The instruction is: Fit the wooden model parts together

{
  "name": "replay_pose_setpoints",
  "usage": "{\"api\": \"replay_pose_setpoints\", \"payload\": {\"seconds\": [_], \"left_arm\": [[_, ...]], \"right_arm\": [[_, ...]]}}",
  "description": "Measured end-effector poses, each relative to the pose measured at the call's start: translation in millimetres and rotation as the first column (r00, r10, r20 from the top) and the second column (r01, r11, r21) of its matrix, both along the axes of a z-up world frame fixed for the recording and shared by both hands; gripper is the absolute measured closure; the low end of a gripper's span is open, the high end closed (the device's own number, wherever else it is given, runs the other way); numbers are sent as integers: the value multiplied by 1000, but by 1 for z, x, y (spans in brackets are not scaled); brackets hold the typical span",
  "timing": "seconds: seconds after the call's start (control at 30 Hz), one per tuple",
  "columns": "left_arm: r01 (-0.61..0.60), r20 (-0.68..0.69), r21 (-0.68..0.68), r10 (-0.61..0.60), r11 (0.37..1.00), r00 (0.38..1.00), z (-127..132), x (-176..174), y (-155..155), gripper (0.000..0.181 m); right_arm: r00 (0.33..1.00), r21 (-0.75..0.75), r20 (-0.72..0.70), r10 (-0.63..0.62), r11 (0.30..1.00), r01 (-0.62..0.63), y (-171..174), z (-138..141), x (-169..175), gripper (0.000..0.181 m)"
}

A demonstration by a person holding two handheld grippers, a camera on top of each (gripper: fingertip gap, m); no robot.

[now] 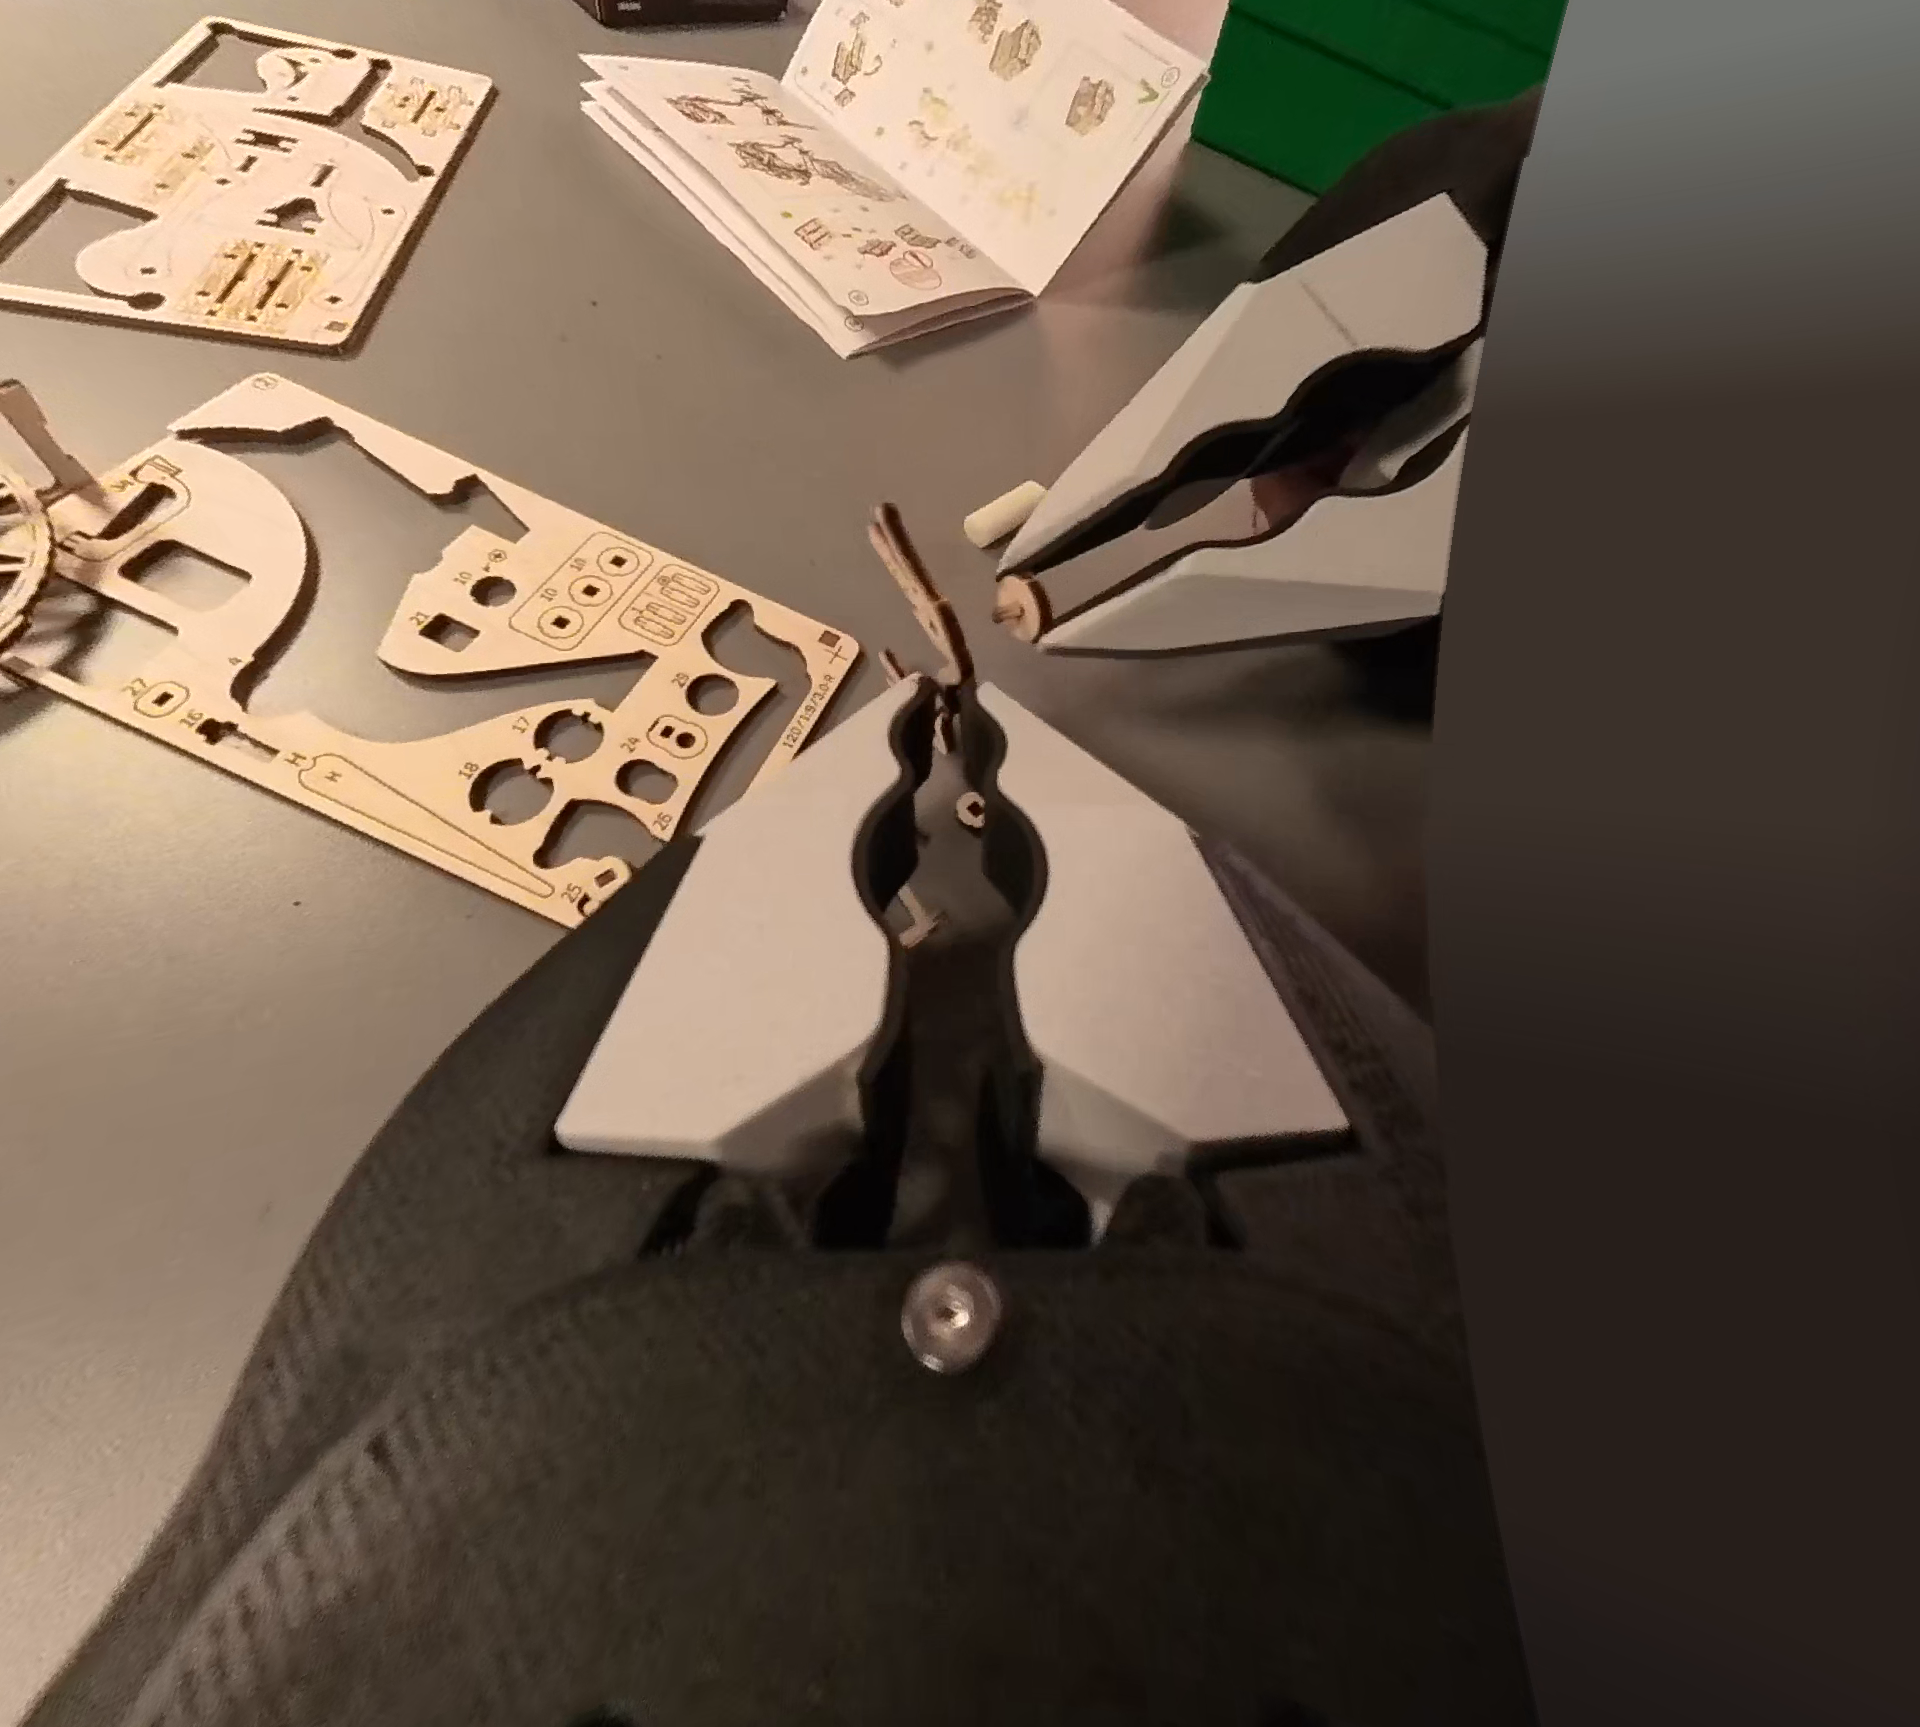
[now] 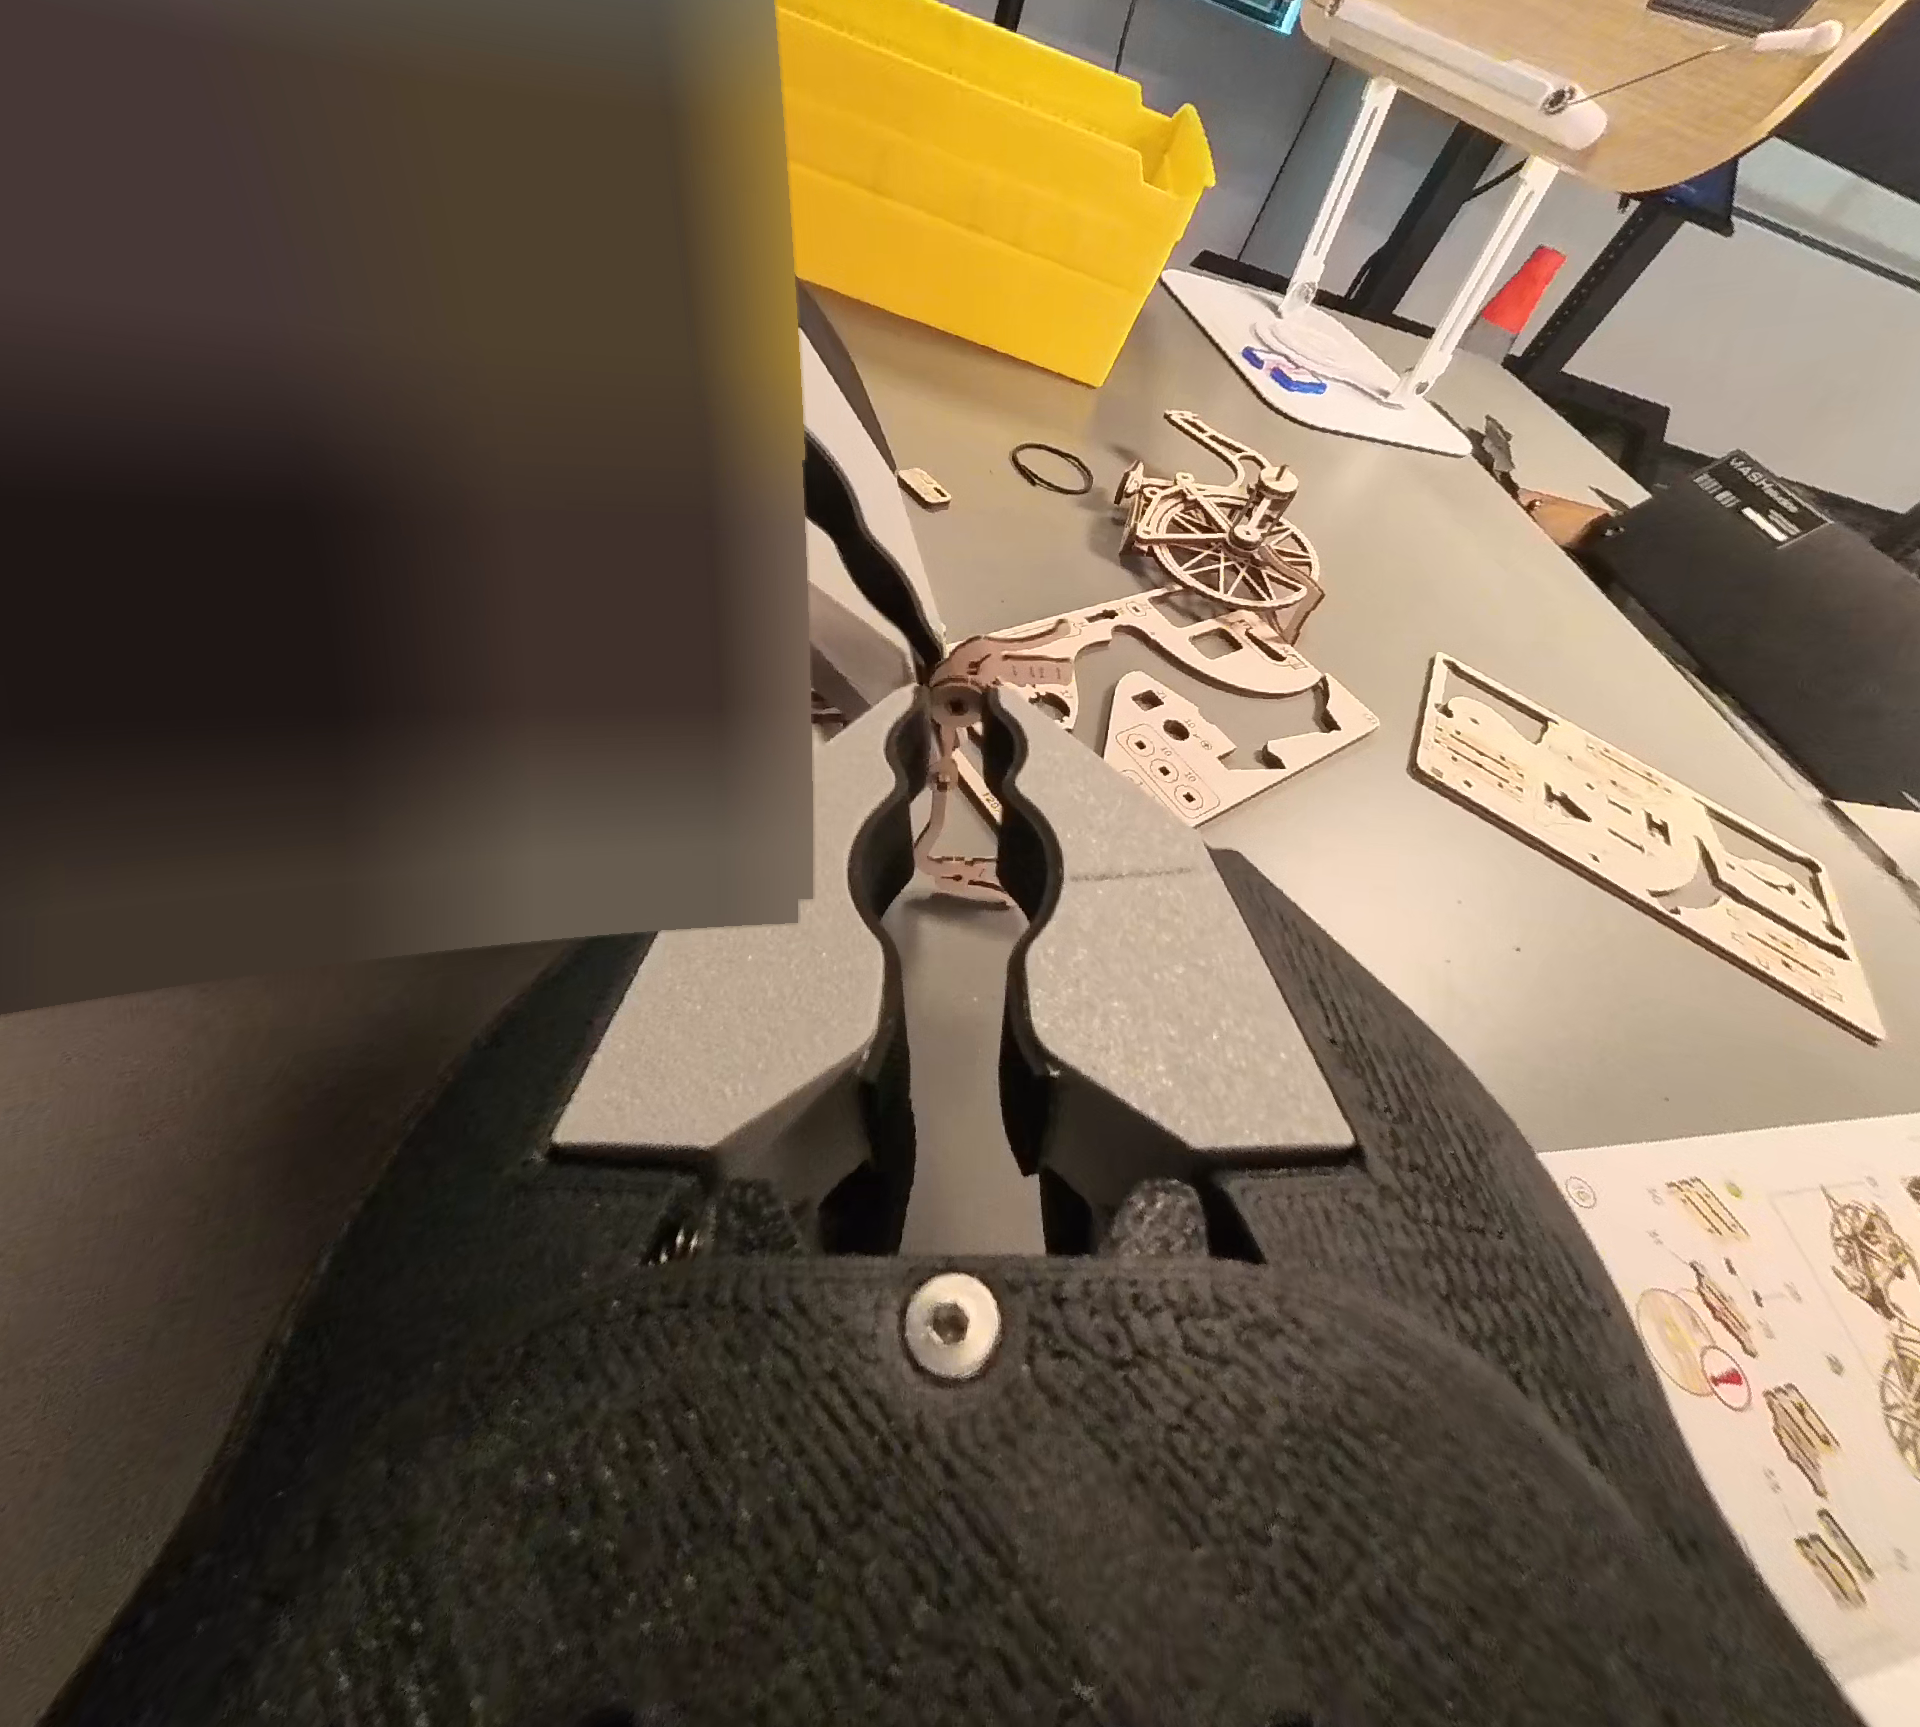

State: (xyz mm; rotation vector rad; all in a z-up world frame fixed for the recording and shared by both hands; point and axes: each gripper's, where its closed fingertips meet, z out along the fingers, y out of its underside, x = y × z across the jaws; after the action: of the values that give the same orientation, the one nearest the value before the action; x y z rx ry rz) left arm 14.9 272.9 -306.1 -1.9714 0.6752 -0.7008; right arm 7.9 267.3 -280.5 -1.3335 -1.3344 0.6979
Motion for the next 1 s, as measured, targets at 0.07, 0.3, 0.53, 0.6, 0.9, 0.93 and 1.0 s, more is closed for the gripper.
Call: {"api": "replay_pose_setpoints", "payload": {"seconds": [0.07,0.3,0.53,0.6,0.9,0.93,1.0], "left_arm": [[5,8,-14,-5,1000,1000,-1,0,0,170],[-8,25,-25,9,1000,1000,0,0,2,176],[-31,11,6,31,999,999,2,-3,6,179],[-20,16,-12,21,1000,1000,0,-2,5,179],[-13,16,-29,14,999,1000,-2,-5,4,179],[-12,18,-30,13,999,1000,-2,-5,4,179],[-9,23,-35,10,999,1000,-2,-5,4,179]], "right_arm": [[1000,-4,-1,-7,1000,7,1,0,0,175],[1000,-9,-5,-7,1000,7,2,0,0,175],[1000,-15,-6,-8,1000,7,2,0,0,175],[1000,-17,-5,-10,1000,10,2,0,0,175],[1000,-44,3,-20,999,20,5,-2,1,175],[1000,-48,3,-19,999,19,5,-2,1,175],[1000,-49,-2,-20,999,20,5,-1,2,175]]}}
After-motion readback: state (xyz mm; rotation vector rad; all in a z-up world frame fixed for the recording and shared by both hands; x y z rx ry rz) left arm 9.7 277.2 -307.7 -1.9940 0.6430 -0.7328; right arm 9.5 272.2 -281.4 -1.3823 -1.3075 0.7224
